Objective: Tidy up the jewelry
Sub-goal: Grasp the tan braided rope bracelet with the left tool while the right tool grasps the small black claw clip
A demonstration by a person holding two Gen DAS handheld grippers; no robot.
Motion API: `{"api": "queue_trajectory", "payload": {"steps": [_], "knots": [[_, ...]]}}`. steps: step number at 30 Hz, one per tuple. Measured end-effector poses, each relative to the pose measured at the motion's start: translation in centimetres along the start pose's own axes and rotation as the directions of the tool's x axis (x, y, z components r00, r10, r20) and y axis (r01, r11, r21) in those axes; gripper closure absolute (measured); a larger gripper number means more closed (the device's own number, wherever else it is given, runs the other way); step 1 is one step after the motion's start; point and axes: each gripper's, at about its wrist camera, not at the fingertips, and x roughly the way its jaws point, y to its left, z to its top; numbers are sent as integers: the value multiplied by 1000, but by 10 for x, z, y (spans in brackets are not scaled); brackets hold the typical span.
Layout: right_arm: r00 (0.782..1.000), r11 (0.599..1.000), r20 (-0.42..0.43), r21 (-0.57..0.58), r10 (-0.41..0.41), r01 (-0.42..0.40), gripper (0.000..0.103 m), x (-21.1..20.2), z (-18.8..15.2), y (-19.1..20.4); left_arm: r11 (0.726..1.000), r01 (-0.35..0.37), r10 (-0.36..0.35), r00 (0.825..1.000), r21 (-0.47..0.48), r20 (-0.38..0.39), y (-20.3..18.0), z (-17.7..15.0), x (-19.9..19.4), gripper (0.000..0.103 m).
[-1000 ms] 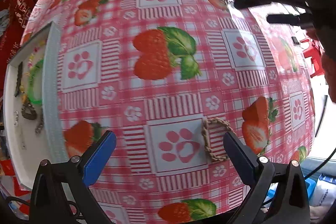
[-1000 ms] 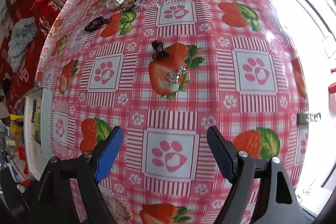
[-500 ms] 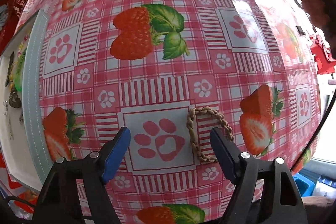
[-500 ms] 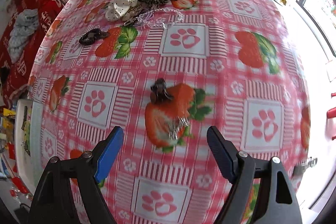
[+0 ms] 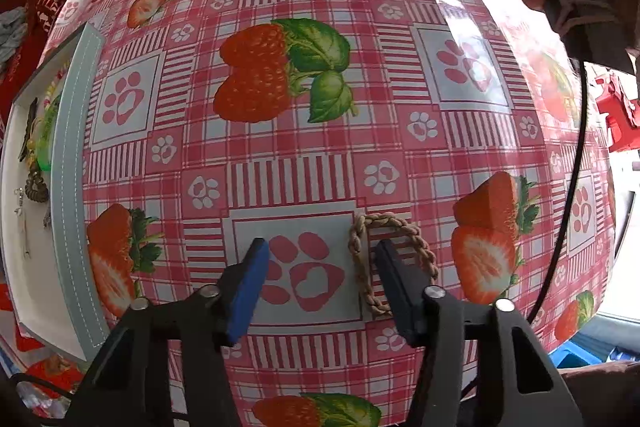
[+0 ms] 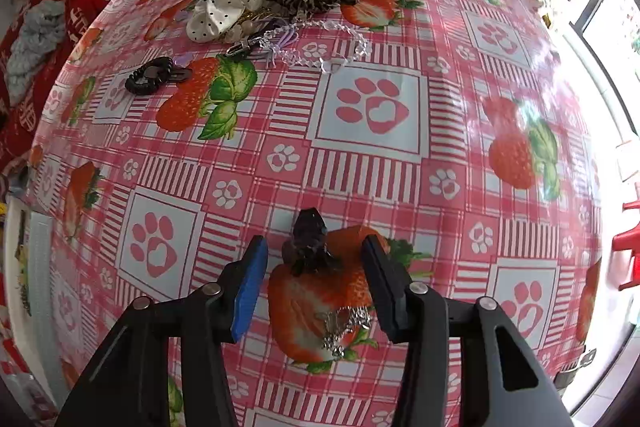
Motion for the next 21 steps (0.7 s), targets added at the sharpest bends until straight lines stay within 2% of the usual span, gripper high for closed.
{"api": "queue_trajectory", "payload": {"steps": [2,3,6,13,21], "knots": [[999,999,8,-17,-32,33,78,0,1,3,1000,3,-3,1000,14,5,-1,3,1,59],[999,999,10,-21,-40,41,85,0,2,4,1000,4,-4,1000,19,7,-3,3,0,64],[1000,1000,13,-13,-22,22,85,-2,0,3,999,28,-28,1000,28,5,-7,7,-3,90],[1000,1000,6,-13,29,-29,85,-19,-21,6,991,125,-126,992,-56,-8,10,13,-7,91],[995,995,-31,31,98,-97,85,-42,-65,10,980,168,-165,986,-105,29,33,26,-25,91]]}}
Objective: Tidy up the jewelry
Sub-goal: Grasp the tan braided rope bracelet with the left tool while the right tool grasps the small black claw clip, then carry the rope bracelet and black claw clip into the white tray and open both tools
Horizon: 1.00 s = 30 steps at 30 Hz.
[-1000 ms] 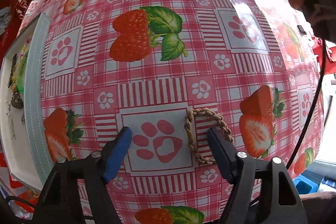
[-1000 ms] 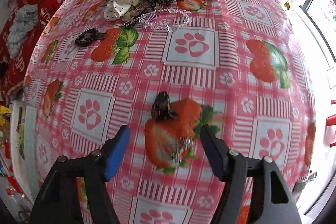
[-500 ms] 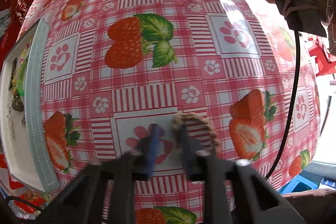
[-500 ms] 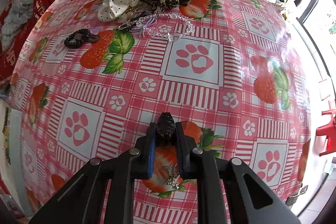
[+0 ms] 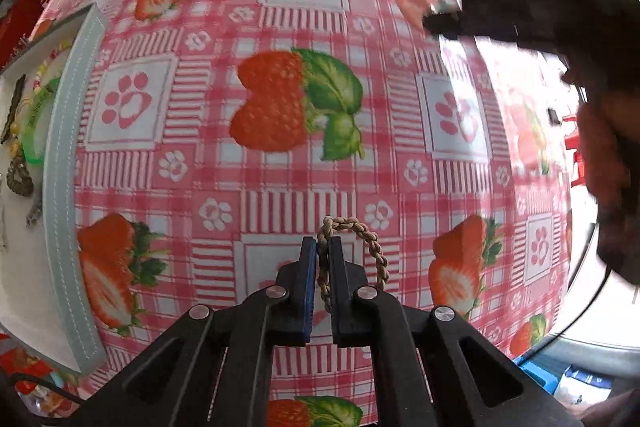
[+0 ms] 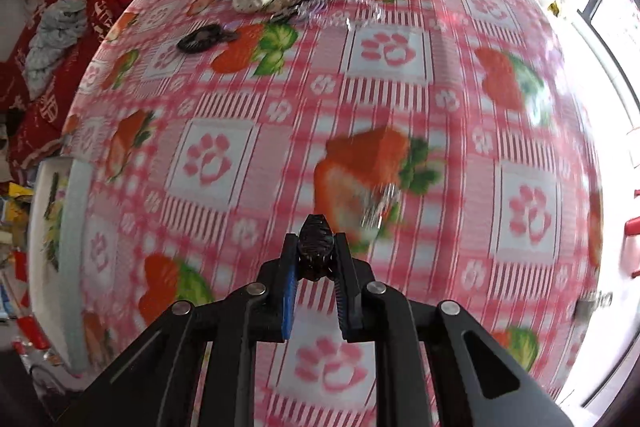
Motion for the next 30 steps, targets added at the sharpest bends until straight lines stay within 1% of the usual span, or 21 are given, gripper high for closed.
{"api": "queue_trajectory", "payload": {"steps": [6,11,13,21,23,30], "knots": [[999,998,-30,38,43,-42,85,-12,-27,8,1000,18,-18,1000,-14,23,19,12,-15,91],[997,996,-42,48,72,-70,85,-23,-46,21,1000,18,-17,999,-20,46,45,17,-32,91],[996,996,-46,49,80,-78,85,-27,-52,26,1000,15,-13,999,-27,52,48,17,-37,91],[994,995,-55,42,93,-91,85,-38,-59,50,998,7,-1,994,-58,106,70,22,-56,91],[994,995,-53,32,91,-89,85,-41,-59,58,998,6,2,993,-64,120,72,22,-57,91],[995,996,-48,-15,89,-90,85,-50,-56,91,995,12,4,987,-100,160,97,17,-78,91]]}}
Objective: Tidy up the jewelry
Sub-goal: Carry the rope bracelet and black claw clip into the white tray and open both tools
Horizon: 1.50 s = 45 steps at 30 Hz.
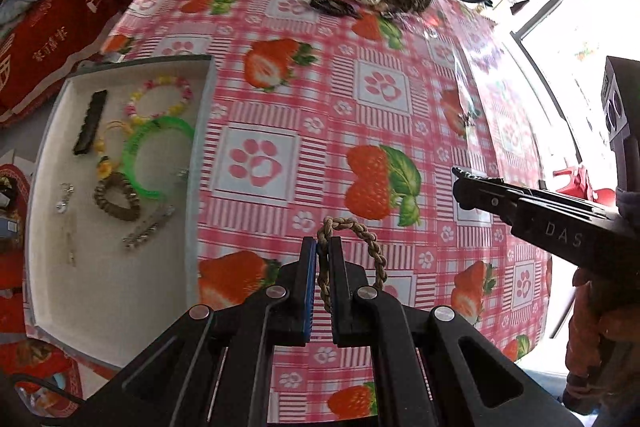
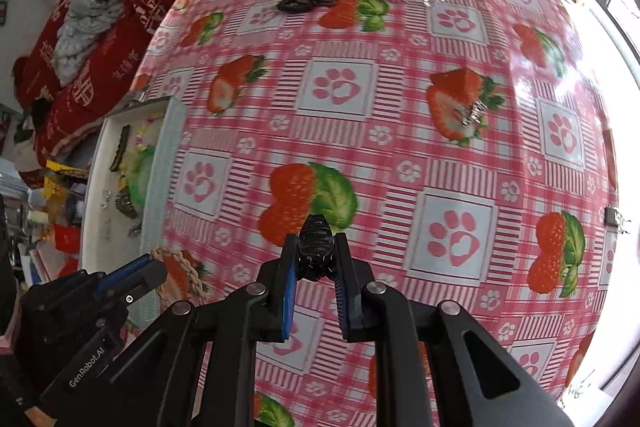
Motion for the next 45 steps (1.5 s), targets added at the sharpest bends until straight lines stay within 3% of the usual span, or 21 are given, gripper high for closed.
{"api": "queue_trajectory", "payload": {"steps": [12,22,34,45], "knots": [[999,992,-6,-117,42,-42,85,0,4,78,994,-49,54,997,-94,58,65,-11,-40,91],[994,966,-55,-236,97,-107,85,19,-1,154,969,-127,140,989,-214,46,135,-39,-56,91],[980,930,-152,-325,128,-172,85,54,-17,214,945,-193,200,980,-265,-3,184,-59,-38,91],[971,917,-217,-357,102,-177,85,89,-25,230,939,-209,210,977,-271,-26,200,-56,-13,91]]}}
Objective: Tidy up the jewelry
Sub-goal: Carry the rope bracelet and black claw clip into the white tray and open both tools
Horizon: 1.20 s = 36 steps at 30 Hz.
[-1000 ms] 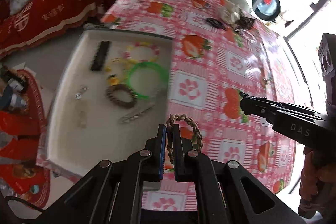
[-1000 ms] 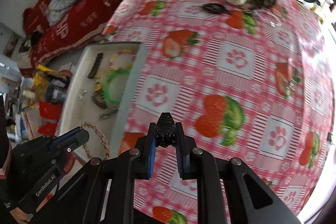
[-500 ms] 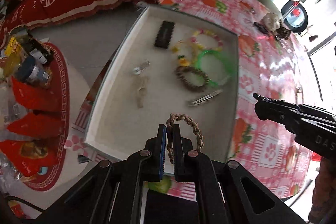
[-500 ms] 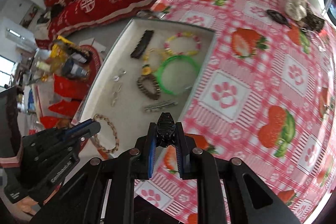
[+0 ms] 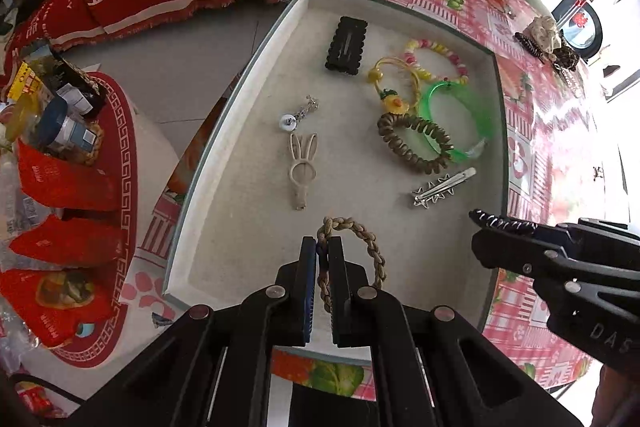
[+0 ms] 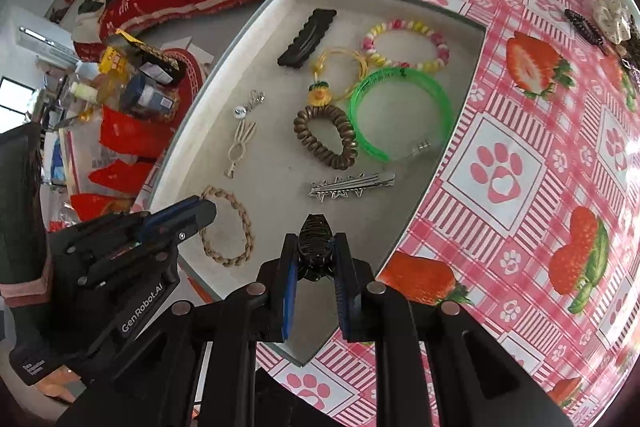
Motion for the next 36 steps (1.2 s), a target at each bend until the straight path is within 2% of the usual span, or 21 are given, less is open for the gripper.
{"api": "queue_trajectory", "payload": {"steps": [17,33,35,36], "knots": [[998,1000,-55,-2,3,-3,85,38,8,-4,998,-48,48,999,34,-17,0,3,22,90],[997,1000,-74,-3,-4,4,84,50,8,-3,993,-93,96,995,77,-36,-9,1,30,90],[997,1000,-75,-1,2,-2,80,51,9,-3,992,-102,105,994,79,-31,-10,2,29,90],[997,1000,-74,-2,3,-3,74,51,9,-3,991,-105,107,994,79,-27,-10,2,27,90]]}}
